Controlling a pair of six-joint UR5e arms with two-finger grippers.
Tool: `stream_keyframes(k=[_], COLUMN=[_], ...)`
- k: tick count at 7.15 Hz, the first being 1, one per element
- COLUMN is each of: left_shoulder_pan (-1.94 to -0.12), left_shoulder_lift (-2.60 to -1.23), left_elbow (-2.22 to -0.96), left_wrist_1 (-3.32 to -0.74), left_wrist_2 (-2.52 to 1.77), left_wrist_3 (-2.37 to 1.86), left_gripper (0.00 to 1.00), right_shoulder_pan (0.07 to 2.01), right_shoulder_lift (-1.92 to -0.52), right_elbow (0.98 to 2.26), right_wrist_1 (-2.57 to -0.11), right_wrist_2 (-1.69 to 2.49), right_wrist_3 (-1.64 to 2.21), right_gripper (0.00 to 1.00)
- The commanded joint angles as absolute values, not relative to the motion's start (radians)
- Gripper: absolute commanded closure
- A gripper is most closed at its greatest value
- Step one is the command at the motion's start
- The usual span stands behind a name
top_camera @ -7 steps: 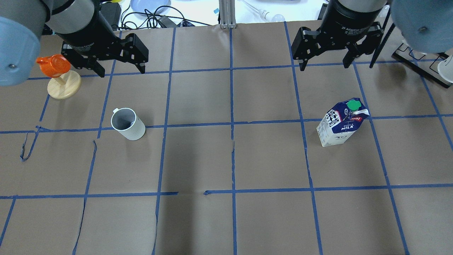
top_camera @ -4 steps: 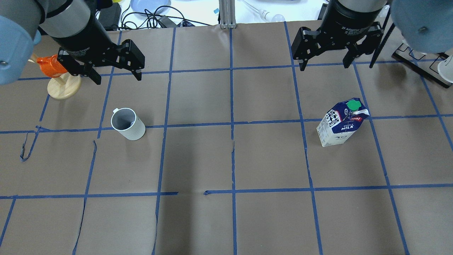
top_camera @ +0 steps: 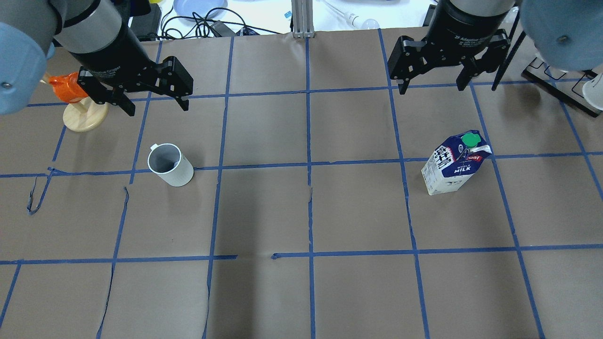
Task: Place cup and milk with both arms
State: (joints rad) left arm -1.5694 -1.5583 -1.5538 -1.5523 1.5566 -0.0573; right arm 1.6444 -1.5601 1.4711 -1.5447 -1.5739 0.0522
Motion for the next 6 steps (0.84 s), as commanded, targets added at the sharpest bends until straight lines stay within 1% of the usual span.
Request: stream_keyframes(k=[1,3,4,6], left_shoulder_pan=[-1.568,-1.539,-1.487,-1.343], left_shoulder_lift=[-1.563,-1.557,-1.580,-1.601], left_elbow=[-1.554,-1.555,-1.577,-1.713], left_wrist_1=[-1.546,-1.548,-1.548,-1.453], left_wrist_2=[1.557,1.574,1.597,1.597], left_wrist_3=[-0.055,0.007,0.087,0.220], left_gripper=[0.00,0.00,0.00,0.00], right_shoulder_pan=[1.644,1.644,1.644,1.644], right_shoulder_lift=[-1.559,-1.560,-1.560,-1.559], right_elbow=[1.471,1.471,1.471,1.471], right_wrist_1=[-1.545,-1.545,-1.545,-1.545], right_wrist_2=[-1.574,-1.574,-1.574,-1.575], right_wrist_3=[0.052,0.052,0.052,0.052], right_gripper=[0.00,0.00,0.00,0.00])
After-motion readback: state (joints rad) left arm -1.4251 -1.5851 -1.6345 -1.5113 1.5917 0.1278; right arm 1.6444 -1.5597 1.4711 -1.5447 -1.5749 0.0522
